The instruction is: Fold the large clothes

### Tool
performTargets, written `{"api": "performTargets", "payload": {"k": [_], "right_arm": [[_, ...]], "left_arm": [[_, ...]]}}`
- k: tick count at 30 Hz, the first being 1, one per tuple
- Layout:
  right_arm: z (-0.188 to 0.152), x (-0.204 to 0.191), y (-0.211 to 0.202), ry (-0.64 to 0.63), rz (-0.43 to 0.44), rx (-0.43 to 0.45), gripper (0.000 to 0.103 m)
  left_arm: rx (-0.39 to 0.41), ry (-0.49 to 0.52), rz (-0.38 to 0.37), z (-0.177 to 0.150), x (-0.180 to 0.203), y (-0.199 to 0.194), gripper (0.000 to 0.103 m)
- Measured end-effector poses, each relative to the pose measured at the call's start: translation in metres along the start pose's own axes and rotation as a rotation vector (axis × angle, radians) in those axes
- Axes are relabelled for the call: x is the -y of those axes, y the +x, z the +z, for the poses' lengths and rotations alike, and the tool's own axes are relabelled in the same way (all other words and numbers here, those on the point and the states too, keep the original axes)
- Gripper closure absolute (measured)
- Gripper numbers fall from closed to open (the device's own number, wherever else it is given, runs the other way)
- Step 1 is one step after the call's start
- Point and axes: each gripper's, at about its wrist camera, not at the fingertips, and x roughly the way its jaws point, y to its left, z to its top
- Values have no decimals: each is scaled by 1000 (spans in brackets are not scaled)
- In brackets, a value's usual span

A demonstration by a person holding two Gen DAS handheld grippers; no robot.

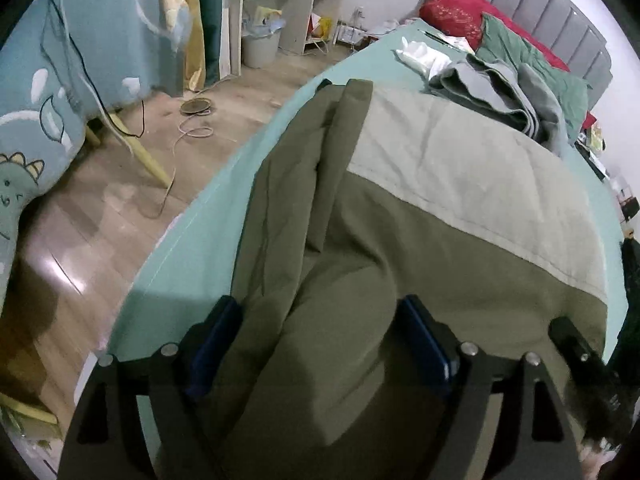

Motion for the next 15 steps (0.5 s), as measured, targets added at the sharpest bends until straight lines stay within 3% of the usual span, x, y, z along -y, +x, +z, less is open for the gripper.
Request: {"api": "performTargets", "payload": {"k": [4, 7, 10, 15], "right_arm": [[-7, -6, -4, 17, -13, -37, 17], [-7, -11, -19, -4, -39, -62, 14], [-13, -8, -36, -45, -87, -68, 4], [-24, -1, -61, -61, -83, -129, 3]], "left_arm": [[69, -14, 56, -8, 46, -15, 20], [125, -22, 40, -13, 45, -33, 19], [91, -47, 53, -22, 41, -38, 19], [61, -40, 120, -40, 39, -38, 19]]}}
